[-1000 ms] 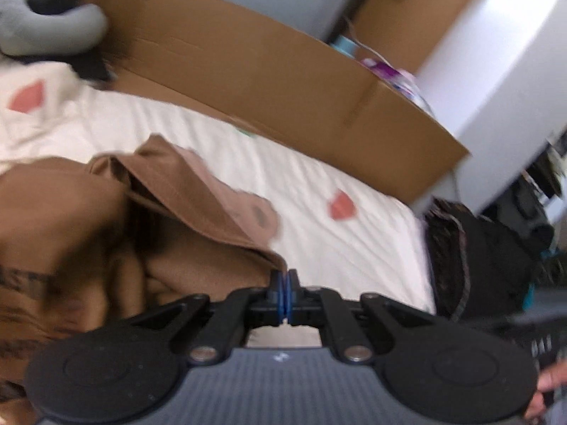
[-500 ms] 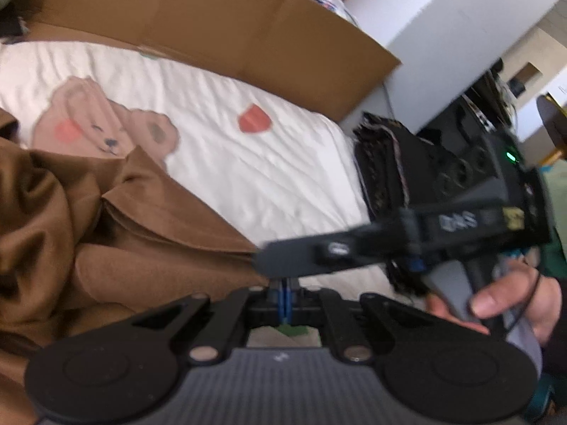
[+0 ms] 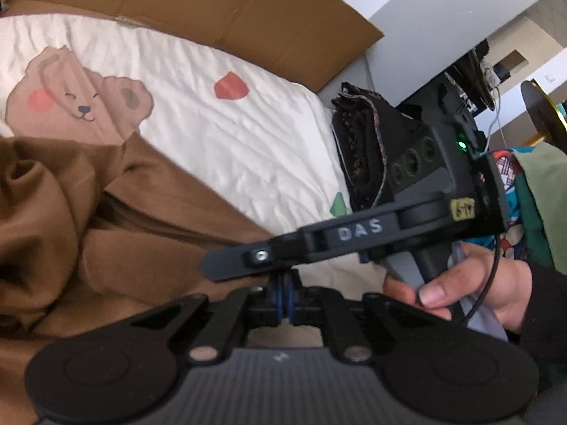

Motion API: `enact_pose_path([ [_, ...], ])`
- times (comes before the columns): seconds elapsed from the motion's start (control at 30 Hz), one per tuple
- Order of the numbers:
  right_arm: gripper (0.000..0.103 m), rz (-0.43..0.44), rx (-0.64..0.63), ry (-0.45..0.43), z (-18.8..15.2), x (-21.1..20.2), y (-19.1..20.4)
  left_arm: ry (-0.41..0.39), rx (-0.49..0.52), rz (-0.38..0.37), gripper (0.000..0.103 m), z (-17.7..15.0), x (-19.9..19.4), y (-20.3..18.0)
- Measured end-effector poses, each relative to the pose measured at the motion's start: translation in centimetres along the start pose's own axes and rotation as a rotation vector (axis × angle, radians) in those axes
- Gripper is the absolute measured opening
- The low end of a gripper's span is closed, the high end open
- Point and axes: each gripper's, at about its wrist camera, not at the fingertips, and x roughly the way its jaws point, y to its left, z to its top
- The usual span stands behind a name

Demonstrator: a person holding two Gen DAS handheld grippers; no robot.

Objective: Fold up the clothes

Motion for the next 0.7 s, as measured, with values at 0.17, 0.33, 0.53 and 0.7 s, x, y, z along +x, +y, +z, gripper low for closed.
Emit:
enact_pose_path([
  [0.17,0.005,-0.052,-0.027,-0.058,1.1,-2.3,-0.2,-0.065,-0.016,0.075,0.016,1.1,-2.1,1.1],
  [0.33,0.003,-0.133,-0.073,-0.124,2.1,-4.8,0.7,-0.141,-0.055,0.222,0.016,2.7,-4.6,3.1],
  [0.53,0.002,-0.221,-0.159,-0.177,3.5,-6.9,2.0,-0.197,-0.077,0.331,0.019,4.1,-8.4,5.6],
  [0.7,0.000,-0.272,-0.187,-0.234,4.5,-9.2,2.5,-0.232,-0.121,0.416,0.026,4.6,-11.2,7.8],
])
